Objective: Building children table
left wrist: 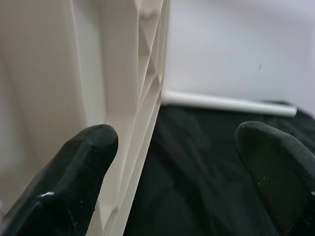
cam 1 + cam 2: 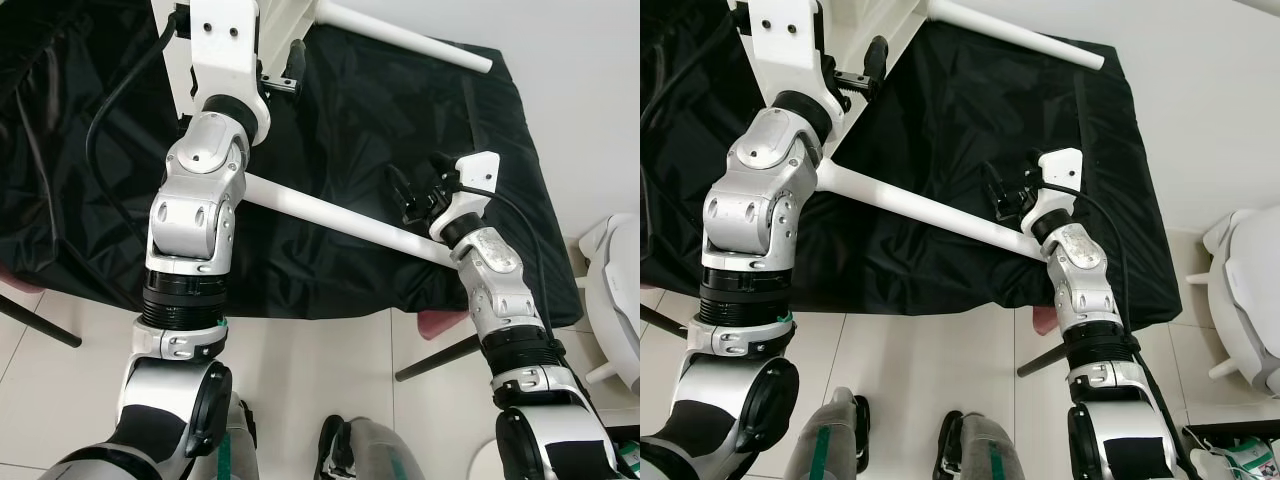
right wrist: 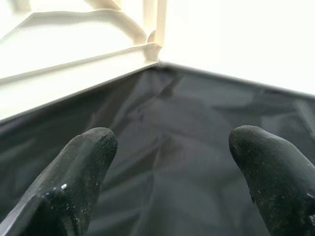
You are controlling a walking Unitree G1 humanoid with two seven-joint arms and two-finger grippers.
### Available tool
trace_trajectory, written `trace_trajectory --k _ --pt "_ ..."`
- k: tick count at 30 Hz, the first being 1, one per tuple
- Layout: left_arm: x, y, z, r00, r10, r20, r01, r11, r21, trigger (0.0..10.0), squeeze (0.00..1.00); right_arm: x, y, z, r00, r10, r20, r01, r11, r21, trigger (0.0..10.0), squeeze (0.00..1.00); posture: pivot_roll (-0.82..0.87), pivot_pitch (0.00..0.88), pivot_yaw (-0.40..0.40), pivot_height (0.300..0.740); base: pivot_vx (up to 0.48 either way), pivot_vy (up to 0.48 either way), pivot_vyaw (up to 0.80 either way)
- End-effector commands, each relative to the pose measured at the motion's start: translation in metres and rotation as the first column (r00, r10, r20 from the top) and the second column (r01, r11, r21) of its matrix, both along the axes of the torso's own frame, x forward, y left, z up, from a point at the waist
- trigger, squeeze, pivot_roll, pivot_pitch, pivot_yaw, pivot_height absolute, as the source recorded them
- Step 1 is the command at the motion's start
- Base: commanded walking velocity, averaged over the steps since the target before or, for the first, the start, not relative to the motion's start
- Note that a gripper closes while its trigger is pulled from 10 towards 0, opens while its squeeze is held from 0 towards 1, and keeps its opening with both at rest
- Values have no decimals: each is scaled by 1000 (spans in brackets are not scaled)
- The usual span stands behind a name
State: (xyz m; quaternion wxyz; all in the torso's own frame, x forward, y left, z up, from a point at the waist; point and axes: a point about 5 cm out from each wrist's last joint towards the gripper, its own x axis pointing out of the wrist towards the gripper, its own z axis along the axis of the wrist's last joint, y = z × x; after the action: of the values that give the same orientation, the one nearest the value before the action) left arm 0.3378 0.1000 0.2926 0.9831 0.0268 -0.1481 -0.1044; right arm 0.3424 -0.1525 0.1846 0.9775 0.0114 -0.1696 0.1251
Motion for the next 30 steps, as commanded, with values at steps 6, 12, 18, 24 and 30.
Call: trace_trajectory --k 6,12,18,24,30 --pt "-1 -1 -7 1000 -8 -24 8 1000 14 10000 0 -19 26 31 975 -50 217 70 994 -84 10000 0 49 91 -65 740 0 0 0" --pt "-2 -4 -12 998 -52 -38 52 999 1 10000 0 -23 26 41 938 -152 312 208 966 -155 10000 0 48 83 -71 740 0 0 0" --pt "-10 -14 -45 984 -135 -116 141 989 45 10000 0 -29 17 48 836 -314 449 443 870 -217 10000 0 43 81 -71 740 0 0 0" --pt "-13 -14 -54 979 -148 -141 157 986 53 10000 0 -33 13 56 781 -357 512 520 826 -218 10000 0 41 71 -69 740 0 0 0" --pt "-13 -12 -55 978 -145 -150 152 988 38 10000 0 -46 23 70 724 -298 622 542 804 -246 10000 0 37 64 -69 740 0 0 0"
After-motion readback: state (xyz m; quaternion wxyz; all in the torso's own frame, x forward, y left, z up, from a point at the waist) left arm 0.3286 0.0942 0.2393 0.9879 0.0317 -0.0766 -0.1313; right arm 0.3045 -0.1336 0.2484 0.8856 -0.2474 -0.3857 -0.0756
